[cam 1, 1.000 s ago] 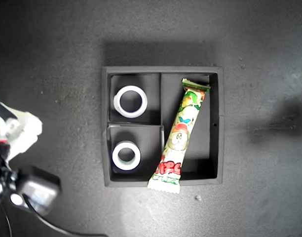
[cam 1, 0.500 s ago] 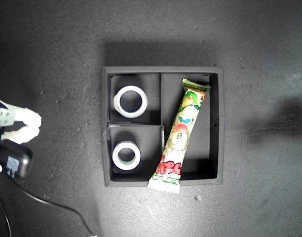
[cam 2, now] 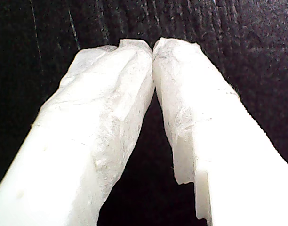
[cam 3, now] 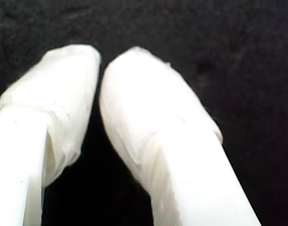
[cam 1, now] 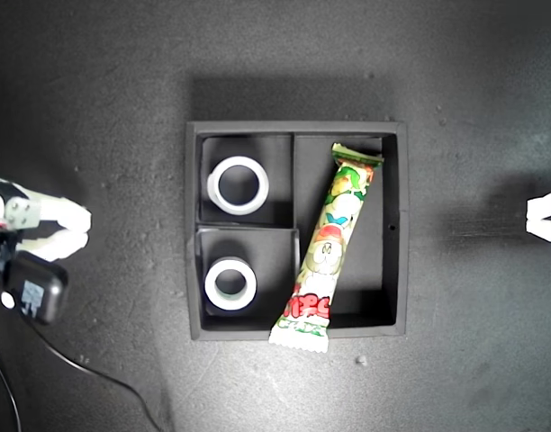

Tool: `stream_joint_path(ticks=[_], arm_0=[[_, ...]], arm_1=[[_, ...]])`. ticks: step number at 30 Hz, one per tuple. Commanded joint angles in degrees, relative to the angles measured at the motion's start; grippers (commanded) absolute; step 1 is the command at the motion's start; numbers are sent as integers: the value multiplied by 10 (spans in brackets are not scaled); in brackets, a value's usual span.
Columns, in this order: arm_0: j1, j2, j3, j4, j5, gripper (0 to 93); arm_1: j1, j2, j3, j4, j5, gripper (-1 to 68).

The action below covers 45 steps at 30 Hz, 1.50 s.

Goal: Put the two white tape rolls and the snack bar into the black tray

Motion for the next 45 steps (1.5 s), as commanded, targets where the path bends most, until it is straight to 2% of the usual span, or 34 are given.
stream_joint_path(ticks=[1, 8, 14, 17, 21, 26, 29, 35, 45], arm_0=[[-1, 29, 38, -31, -10, 0], [1, 29, 50, 11, -31, 0], [-1, 29, 50, 87, -94, 0], [-13, 30, 50, 129, -148, 0], [-16, 30, 50, 134, -149, 1], [-38, 23, 50, 136, -111, 2], [-54, 27, 50, 136, -42, 2], [-57, 30, 50, 135, 43, 2], [-57, 30, 50, 135, 44, 2]], arm_1=[[4, 5, 7, 7, -50, -4], [22, 5, 7, 99, -26, -4], [36, -1, 7, 175, -13, -3], [45, -1, 7, 200, 3, -3], [61, -3, 7, 207, -4, -2], [83, -4, 7, 207, -49, -1], [137, -1, 7, 207, -127, 0], [129, 4, 7, 205, -220, 0], [120, 4, 7, 205, -232, 0]])
